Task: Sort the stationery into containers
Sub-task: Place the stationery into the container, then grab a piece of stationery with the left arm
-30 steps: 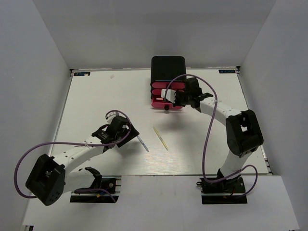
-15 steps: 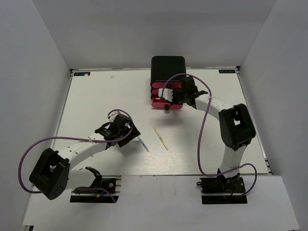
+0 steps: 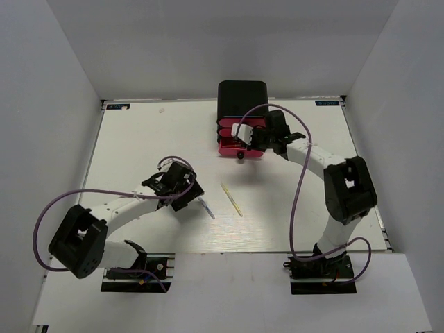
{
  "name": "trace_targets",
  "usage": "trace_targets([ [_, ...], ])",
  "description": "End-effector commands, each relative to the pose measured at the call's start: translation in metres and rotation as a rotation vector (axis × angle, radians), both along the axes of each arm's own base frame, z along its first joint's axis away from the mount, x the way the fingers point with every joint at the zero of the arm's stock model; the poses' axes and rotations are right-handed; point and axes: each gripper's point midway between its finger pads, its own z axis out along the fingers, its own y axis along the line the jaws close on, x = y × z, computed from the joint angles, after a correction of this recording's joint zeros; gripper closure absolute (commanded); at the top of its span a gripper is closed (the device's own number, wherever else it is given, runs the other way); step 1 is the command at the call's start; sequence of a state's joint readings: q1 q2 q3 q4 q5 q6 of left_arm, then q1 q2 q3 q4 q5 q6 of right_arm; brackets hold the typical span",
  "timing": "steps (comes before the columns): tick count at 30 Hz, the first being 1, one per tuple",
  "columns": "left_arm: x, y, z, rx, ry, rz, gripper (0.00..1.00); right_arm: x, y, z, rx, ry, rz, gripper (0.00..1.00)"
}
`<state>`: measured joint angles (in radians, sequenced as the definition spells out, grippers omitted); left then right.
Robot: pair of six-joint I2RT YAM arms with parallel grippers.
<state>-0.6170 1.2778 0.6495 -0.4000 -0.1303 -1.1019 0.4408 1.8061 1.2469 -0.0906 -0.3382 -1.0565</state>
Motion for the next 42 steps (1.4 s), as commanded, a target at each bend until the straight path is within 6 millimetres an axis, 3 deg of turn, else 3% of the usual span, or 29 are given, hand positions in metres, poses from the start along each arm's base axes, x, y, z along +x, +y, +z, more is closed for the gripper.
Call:
trace_targets([
  [1,0.006,-0.005,0.008,0.011,0.032,0.013,0.17,0.0,-0.002,0.068,0.151,-0.12,-0.076,0.67],
  [3,0.01,-0.006,0.003,0.043,0.064,0.018,0.17,-0.014,-0.016,0.072,0.22,-0.091,-0.177,0.67],
  [4,0.008,-0.004,-0.001,0.059,0.094,0.026,0.17,-0.007,-0.02,0.089,0.269,-0.152,-0.223,0.63],
  [5,0.009,-0.005,-0.003,0.07,0.109,0.026,0.18,-0.013,-0.023,0.097,0.323,-0.138,-0.267,0.57],
  [6,0.011,-0.01,-0.007,0.084,0.127,0.017,0.18,-0.024,-0.03,0.085,0.344,-0.095,-0.309,0.59],
  [7,0.011,-0.01,-0.01,0.094,0.141,0.017,0.18,-0.03,-0.031,0.081,0.356,-0.061,-0.325,0.67],
  [8,0.011,-0.01,-0.013,0.111,0.156,0.009,0.2,-0.036,-0.032,0.086,0.373,-0.057,-0.323,0.87],
  [10,0.012,-0.013,-0.022,0.149,0.193,0.003,0.2,-0.053,-0.035,0.085,0.419,-0.01,-0.325,0.96],
  [18,0.007,-0.018,-0.044,0.253,0.305,-0.024,0.37,-0.097,-0.049,0.066,0.472,0.053,-0.342,0.91],
  [20,0.006,-0.018,-0.045,0.261,0.316,-0.024,0.48,-0.1,-0.049,0.067,0.483,0.053,-0.341,0.91],
  [26,-0.009,-0.013,-0.058,0.322,0.382,-0.053,0.62,-0.105,-0.052,0.068,0.504,0.053,-0.35,0.91],
  [29,-0.017,-0.016,-0.065,0.328,0.413,-0.09,0.75,-0.107,-0.05,0.072,0.521,0.056,-0.341,0.9],
  [32,-0.014,-0.023,-0.068,0.301,0.405,-0.122,0.9,-0.11,-0.049,0.07,0.525,0.073,-0.336,0.81],
  [35,-0.012,-0.032,-0.067,0.267,0.394,-0.163,0.97,-0.115,-0.049,0.073,0.53,0.079,-0.329,0.46],
  [36,-0.006,-0.039,-0.058,0.232,0.355,-0.191,1.0,-0.118,-0.049,0.074,0.532,0.078,-0.322,0.3],
  [38,0.003,-0.052,-0.042,0.177,0.297,-0.222,1.0,-0.123,-0.05,0.072,0.532,0.084,-0.305,0.22],
  [40,0.023,-0.074,-0.008,0.083,0.168,-0.273,1.0,-0.134,-0.046,0.071,0.536,0.105,-0.267,0.18],
  [42,0.043,-0.093,0.022,-0.016,0.054,-0.302,1.0,-0.142,-0.044,0.065,0.543,0.144,-0.251,0.24],
])
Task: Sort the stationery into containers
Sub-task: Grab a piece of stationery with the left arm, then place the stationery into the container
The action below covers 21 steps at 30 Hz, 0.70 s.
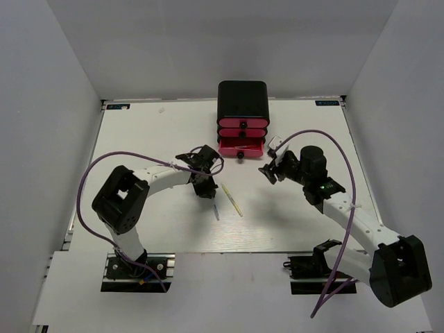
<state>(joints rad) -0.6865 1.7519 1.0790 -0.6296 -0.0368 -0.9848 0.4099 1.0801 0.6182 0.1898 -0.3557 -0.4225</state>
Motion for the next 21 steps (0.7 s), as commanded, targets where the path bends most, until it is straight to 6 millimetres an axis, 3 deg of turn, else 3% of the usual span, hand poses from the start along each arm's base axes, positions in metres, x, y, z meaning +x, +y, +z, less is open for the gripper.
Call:
trace_targets([
  [1,0.034,-0.043,0.072,-0.244,-0.226,-0.095,1.0,-0.015,0.007,0.005,0.053,0.015,0.058,0.43],
  [3,0.055,-0.055,0.096,-0.313,-0.316,-0.079,1.0,-0.02,0.007,0.003,0.081,0.035,0.053,0.75],
  [4,0.061,-0.06,0.109,-0.35,-0.342,-0.057,1.0,-0.019,0.008,0.008,0.096,0.019,0.049,0.96],
  [5,0.07,-0.066,0.118,-0.372,-0.373,-0.038,1.0,-0.022,0.006,0.003,0.098,0.031,0.043,1.0],
  [8,0.094,-0.084,0.142,-0.47,-0.429,0.038,1.0,-0.017,-0.003,0.009,0.119,0.002,-0.033,1.0],
  [9,0.101,-0.088,0.138,-0.477,-0.426,0.069,1.0,-0.015,-0.006,0.013,0.128,-0.013,-0.054,1.0],
  [11,0.116,-0.102,0.153,-0.552,-0.442,0.126,1.0,-0.009,-0.017,0.02,0.13,-0.055,-0.12,1.0],
  [16,0.151,-0.113,0.16,-0.605,-0.45,0.304,1.0,-0.005,-0.034,0.032,0.155,-0.1,-0.213,1.0],
  [21,0.171,-0.116,0.148,-0.593,-0.434,0.419,1.0,-0.005,-0.042,0.034,0.178,-0.096,-0.258,1.0],
])
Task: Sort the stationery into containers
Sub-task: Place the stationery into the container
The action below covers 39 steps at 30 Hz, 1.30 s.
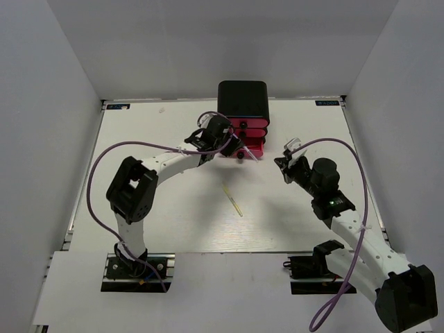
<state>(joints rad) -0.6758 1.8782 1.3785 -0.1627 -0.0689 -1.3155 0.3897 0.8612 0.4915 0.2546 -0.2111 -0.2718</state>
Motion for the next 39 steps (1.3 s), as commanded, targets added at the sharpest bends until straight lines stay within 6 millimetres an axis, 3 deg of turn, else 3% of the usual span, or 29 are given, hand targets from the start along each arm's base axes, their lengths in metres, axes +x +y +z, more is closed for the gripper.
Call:
trace_targets([
  [1,0.023,0.001,0.032,-0.077,-0.02,0.13,1.0,0.006,-0.01,0.012,0.049,-0.035,-0.069,1.0],
  [6,0.033,0.011,0.03,-0.088,0.001,0.243,1.0,0.006,-0.014,0.015,0.06,-0.042,-0.089,1.0],
  [14,0.044,0.013,-0.004,-0.061,0.091,0.344,1.0,0.008,-0.018,0.013,0.061,-0.038,-0.104,1.0],
  [16,0.044,0.011,-0.003,-0.081,0.104,0.348,1.0,0.007,-0.019,0.015,0.062,-0.042,-0.107,1.0],
  [17,0.042,0.013,-0.013,-0.072,0.122,0.355,1.0,0.007,-0.019,0.014,0.062,-0.042,-0.107,1.0],
  [22,0.042,0.011,-0.022,-0.113,0.152,0.385,1.0,0.007,-0.022,0.013,0.06,-0.042,-0.115,1.0],
  [23,0.039,0.011,-0.031,-0.103,0.169,0.38,1.0,0.006,-0.023,0.012,0.059,-0.043,-0.115,1.0],
  [39,0.053,0.008,-0.045,-0.108,0.195,0.448,1.0,0.004,-0.026,0.005,0.052,-0.032,-0.119,1.0],
])
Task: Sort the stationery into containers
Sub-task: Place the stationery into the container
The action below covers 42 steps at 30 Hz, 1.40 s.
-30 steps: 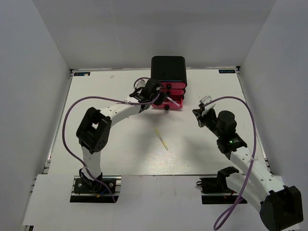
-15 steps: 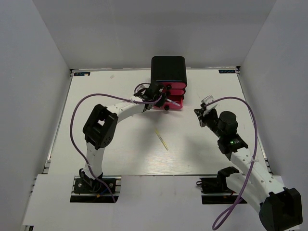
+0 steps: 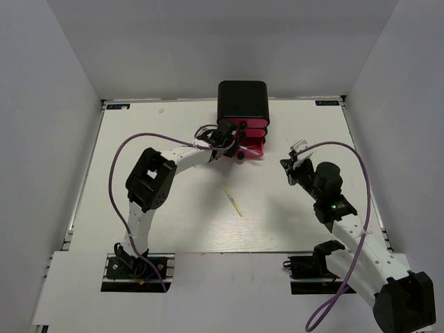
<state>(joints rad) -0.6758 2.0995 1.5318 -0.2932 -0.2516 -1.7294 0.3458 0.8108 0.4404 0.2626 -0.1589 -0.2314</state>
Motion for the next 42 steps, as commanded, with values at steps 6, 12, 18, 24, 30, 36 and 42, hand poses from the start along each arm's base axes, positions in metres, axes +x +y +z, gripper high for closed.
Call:
trace_targets([
  [6,0.015,0.0,0.024,-0.039,-0.031,0.068,0.9,0.0,-0.003,0.013,0.024,-0.051,-0.012,1.0],
  [12,0.016,-0.001,0.028,-0.045,-0.038,0.068,0.72,-0.001,-0.002,0.012,0.024,-0.044,-0.007,1.0],
  [18,0.016,0.006,0.025,-0.051,-0.026,0.09,0.6,-0.002,-0.002,0.012,0.026,-0.044,-0.001,1.0],
  [24,0.015,0.005,0.028,-0.066,-0.034,0.084,0.58,-0.004,-0.003,0.008,0.018,-0.039,0.003,1.0],
  [30,-0.004,0.008,0.049,-0.091,-0.074,0.007,0.58,-0.037,0.032,-0.011,-0.042,0.023,0.299,0.66],
  [36,-0.042,0.036,0.084,-0.061,-0.147,-0.029,0.53,-0.063,0.054,-0.03,-0.069,0.088,0.519,0.38],
  [42,-0.077,0.075,0.11,0.037,-0.234,-0.056,0.42,-0.074,0.071,-0.034,-0.065,0.125,0.666,0.34],
])
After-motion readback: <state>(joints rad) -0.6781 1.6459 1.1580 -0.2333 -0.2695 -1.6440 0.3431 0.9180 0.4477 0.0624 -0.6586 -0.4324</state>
